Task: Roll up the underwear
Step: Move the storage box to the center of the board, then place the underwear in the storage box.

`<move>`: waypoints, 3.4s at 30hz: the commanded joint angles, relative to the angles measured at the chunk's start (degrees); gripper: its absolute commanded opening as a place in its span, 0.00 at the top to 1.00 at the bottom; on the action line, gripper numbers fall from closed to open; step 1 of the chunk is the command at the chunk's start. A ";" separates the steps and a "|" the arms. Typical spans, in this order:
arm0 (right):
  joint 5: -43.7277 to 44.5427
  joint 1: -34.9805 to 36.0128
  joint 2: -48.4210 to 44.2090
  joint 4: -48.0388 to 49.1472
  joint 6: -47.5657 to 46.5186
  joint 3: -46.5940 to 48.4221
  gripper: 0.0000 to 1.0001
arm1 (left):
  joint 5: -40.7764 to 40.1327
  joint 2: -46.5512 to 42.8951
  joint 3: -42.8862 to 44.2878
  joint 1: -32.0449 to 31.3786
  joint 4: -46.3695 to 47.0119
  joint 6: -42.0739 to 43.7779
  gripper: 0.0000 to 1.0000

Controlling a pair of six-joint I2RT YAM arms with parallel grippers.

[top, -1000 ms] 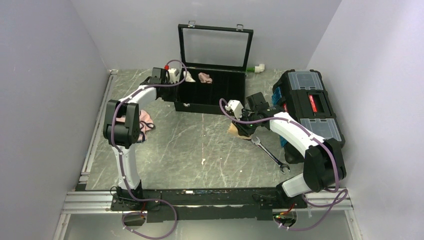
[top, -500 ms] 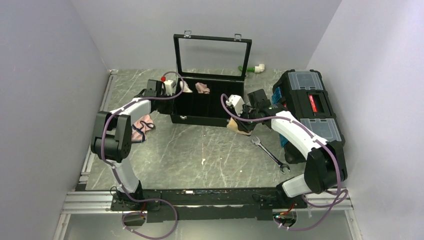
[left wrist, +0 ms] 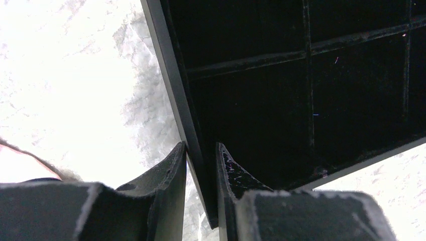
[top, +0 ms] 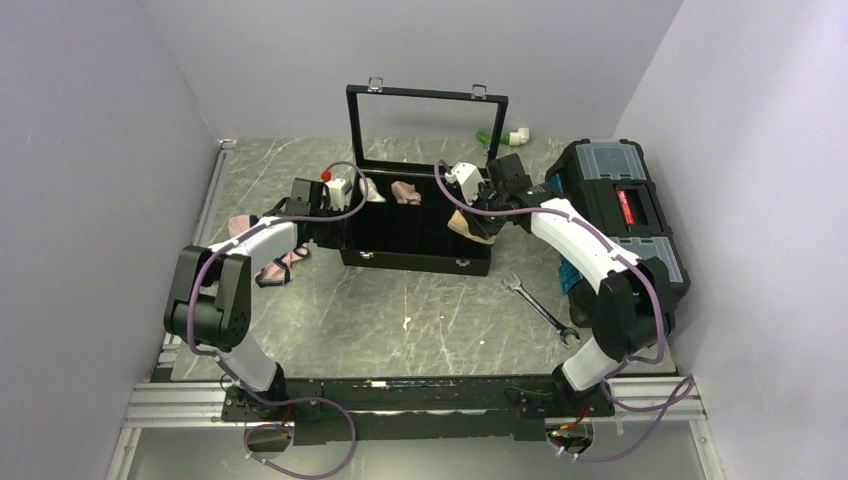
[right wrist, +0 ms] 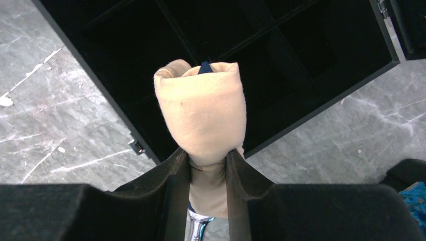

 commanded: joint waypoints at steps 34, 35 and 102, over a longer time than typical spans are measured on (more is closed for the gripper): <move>19.62 6.30 23.95 3.27 1.89 27.45 1.00 | 13.52 -4.39 -4.53 1.42 -10.05 0.05 0.38; 20.22 6.59 24.57 3.36 1.80 28.01 1.00 | 13.48 -4.47 -4.42 1.65 -10.07 0.15 0.37; 28.52 9.98 51.39 -17.99 6.68 59.33 1.00 | 24.18 -12.05 -0.36 12.58 -12.61 3.69 0.34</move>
